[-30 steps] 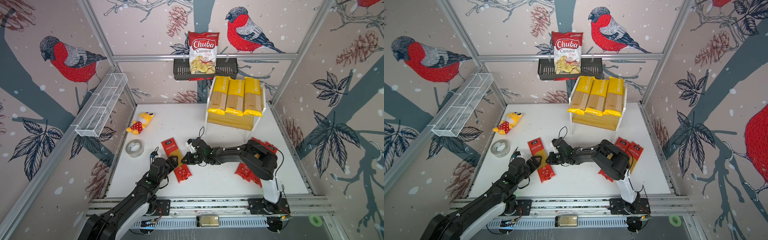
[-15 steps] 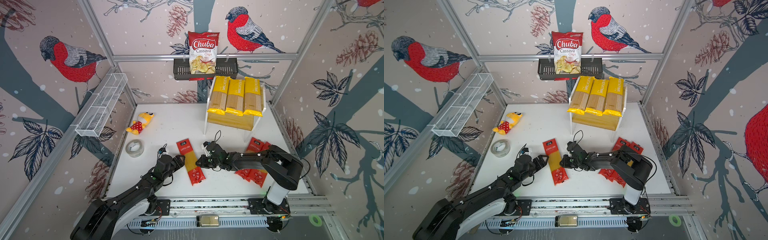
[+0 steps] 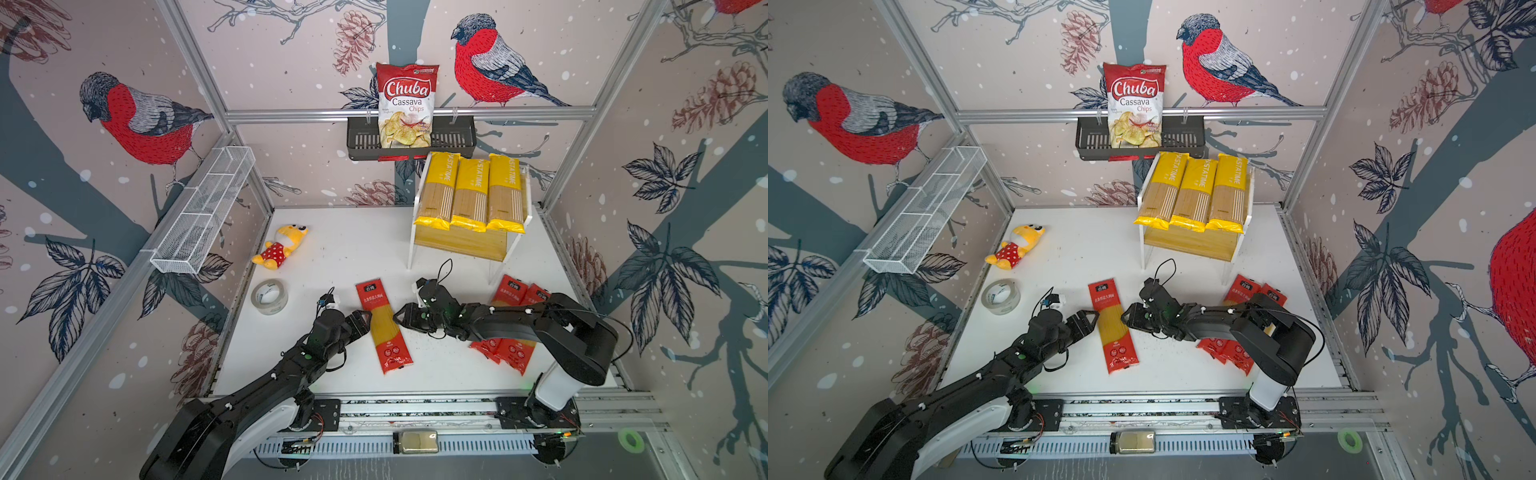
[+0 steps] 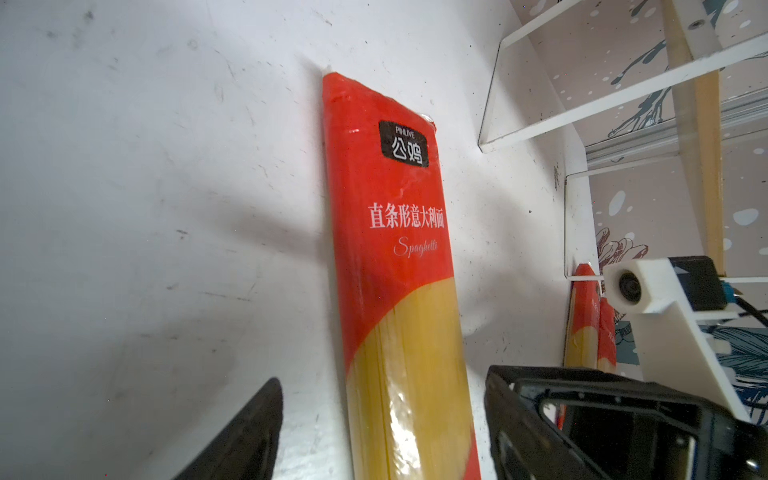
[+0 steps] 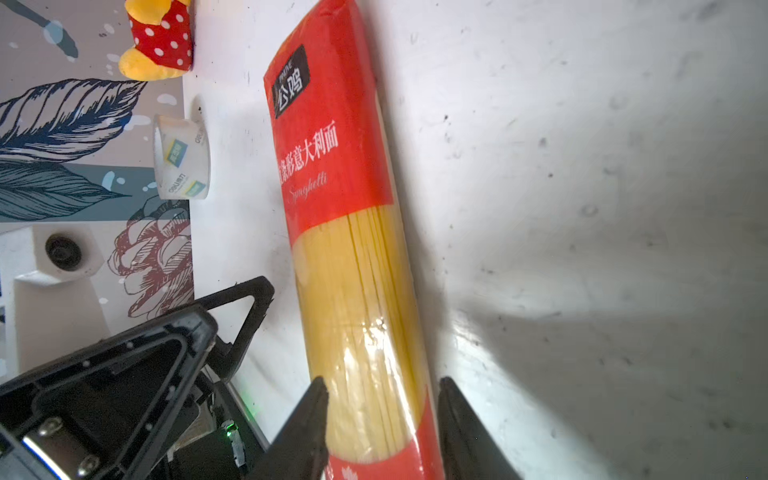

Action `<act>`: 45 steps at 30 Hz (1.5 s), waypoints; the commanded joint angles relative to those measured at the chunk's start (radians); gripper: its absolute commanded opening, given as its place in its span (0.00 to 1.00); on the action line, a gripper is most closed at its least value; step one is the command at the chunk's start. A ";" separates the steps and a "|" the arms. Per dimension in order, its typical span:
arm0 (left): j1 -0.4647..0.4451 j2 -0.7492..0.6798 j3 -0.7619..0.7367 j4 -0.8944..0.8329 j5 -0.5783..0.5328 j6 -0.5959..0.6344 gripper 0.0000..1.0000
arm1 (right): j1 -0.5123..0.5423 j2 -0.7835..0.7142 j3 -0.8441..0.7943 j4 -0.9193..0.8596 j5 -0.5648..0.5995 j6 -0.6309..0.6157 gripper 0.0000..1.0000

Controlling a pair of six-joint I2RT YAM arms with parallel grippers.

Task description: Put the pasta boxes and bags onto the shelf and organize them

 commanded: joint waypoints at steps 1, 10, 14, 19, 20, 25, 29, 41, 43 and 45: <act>0.000 0.021 -0.004 0.074 0.037 0.014 0.75 | 0.011 0.016 0.016 -0.013 0.052 -0.018 0.52; 0.000 0.128 -0.014 0.176 0.111 0.000 0.68 | 0.033 0.100 0.059 0.045 0.005 -0.014 0.50; -0.002 0.162 -0.017 0.207 0.125 -0.002 0.64 | 0.052 0.115 0.073 0.054 -0.017 -0.015 0.39; -0.003 0.181 -0.015 0.218 0.132 0.016 0.59 | 0.058 0.088 0.032 0.100 -0.093 -0.002 0.27; -0.003 0.179 -0.011 0.211 0.133 0.022 0.57 | 0.057 0.076 0.021 0.105 -0.104 0.000 0.27; 0.000 0.178 0.004 0.182 0.116 0.050 0.52 | 0.008 0.011 -0.051 0.123 -0.079 0.028 0.34; 0.004 0.180 0.016 0.163 0.110 0.063 0.49 | 0.004 0.030 -0.037 0.125 -0.036 0.047 0.39; 0.030 0.223 0.007 0.158 0.139 0.072 0.43 | 0.030 0.182 0.057 0.170 -0.031 0.068 0.48; 0.028 0.280 0.011 0.199 0.192 0.076 0.39 | 0.032 0.196 0.065 0.177 -0.039 0.063 0.43; 0.028 0.331 0.011 0.256 0.235 0.064 0.34 | 0.033 0.203 0.058 0.212 -0.055 0.059 0.38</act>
